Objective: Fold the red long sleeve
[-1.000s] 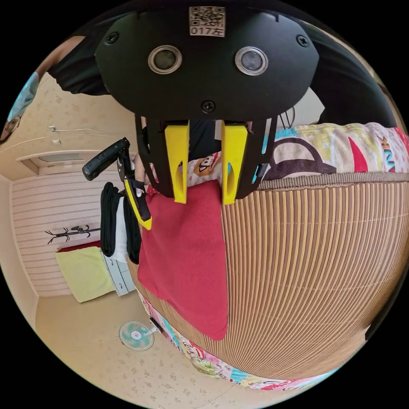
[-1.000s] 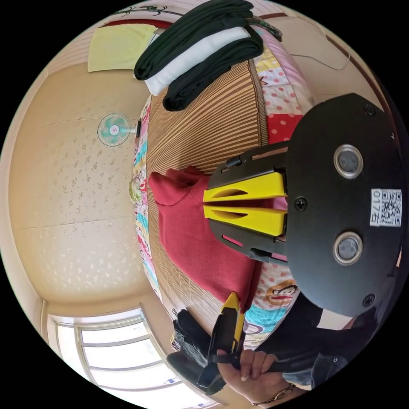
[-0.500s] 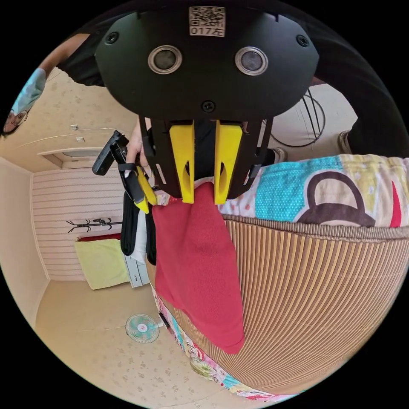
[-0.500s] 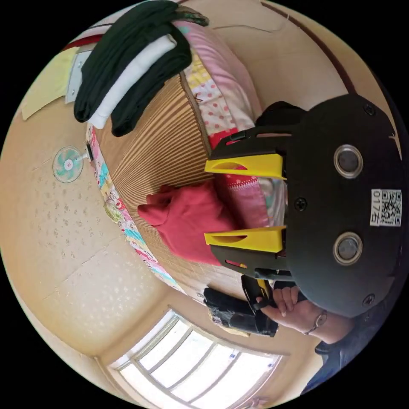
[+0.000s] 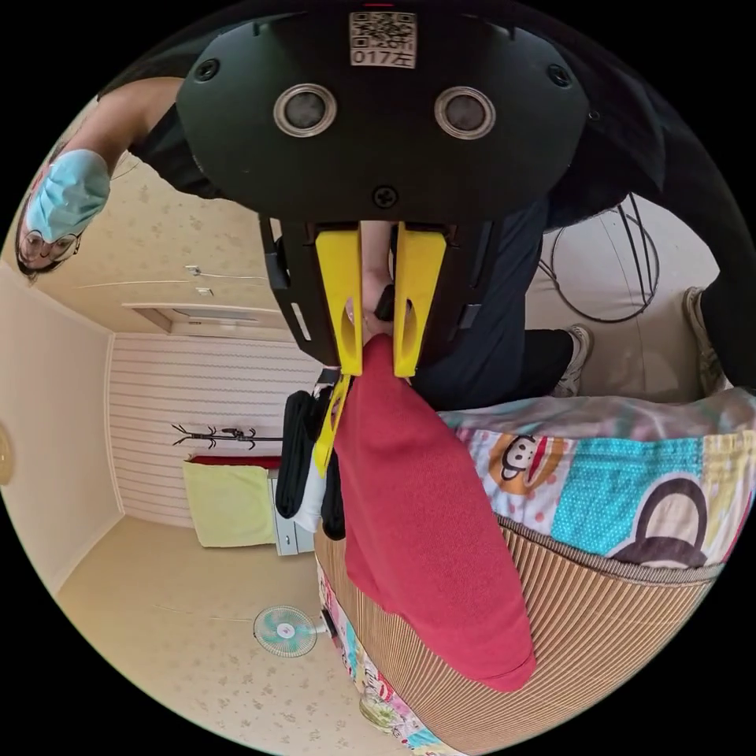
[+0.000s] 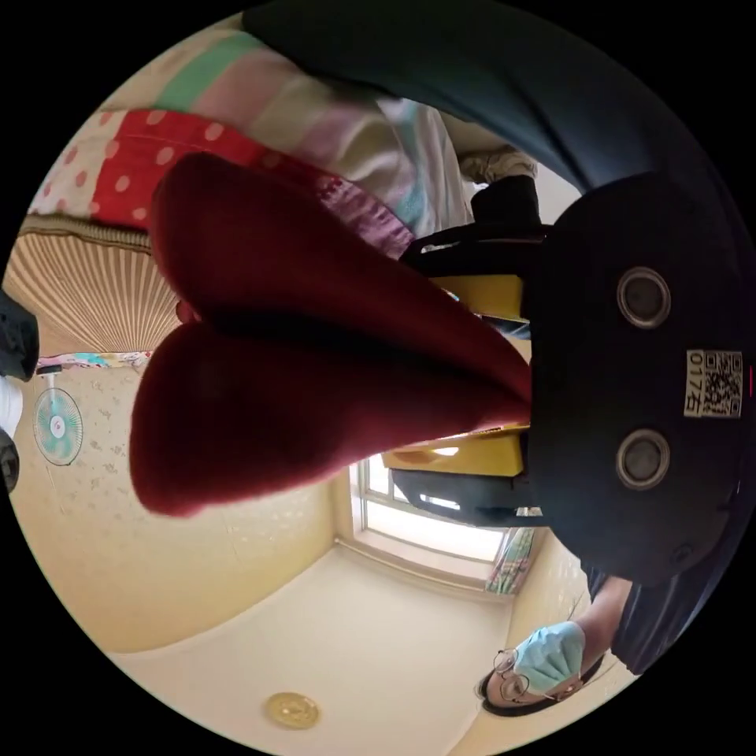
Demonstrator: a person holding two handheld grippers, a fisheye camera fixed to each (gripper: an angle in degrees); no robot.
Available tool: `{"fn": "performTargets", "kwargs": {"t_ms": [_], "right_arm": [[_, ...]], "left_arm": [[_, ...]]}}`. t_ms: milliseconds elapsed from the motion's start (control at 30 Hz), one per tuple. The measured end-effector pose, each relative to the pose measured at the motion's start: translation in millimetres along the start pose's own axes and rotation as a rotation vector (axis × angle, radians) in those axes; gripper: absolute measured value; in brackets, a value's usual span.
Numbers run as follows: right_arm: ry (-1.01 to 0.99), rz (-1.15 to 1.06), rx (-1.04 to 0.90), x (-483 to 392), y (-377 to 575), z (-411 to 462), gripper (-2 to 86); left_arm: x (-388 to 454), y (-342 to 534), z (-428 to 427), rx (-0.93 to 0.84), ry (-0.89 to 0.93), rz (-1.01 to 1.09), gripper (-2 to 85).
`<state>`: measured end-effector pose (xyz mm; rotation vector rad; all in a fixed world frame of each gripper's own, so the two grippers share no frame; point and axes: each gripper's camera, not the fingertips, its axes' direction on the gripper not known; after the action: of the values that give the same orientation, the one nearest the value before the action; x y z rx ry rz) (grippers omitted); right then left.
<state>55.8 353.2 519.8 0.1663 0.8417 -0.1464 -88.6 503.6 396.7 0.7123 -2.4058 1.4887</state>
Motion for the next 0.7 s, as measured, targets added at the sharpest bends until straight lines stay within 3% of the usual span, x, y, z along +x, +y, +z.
{"fn": "performTargets", "kwargs": {"t_ms": [133, 267, 500, 700], "right_arm": [[-0.051, 0.061, 0.0, 24, 3, -13, 20.9], [0.003, -0.069, -0.019, -5, 3, -23, 19.4], [0.007, -0.356, 0.009, -96, -23, -51, 17.5], [0.02, -0.597, 0.14, -201, -94, -120, 16.0]], "left_arm": [[27, 23, 14, -0.029, -0.191, 0.193, 7.2], [69, 48, 36, -0.089, -0.417, 0.43, 8.6], [106, 93, 22, 0.101, -0.395, 0.64, 8.5], [105, 113, 33, 0.082, -0.429, 0.659, 7.9]]}}
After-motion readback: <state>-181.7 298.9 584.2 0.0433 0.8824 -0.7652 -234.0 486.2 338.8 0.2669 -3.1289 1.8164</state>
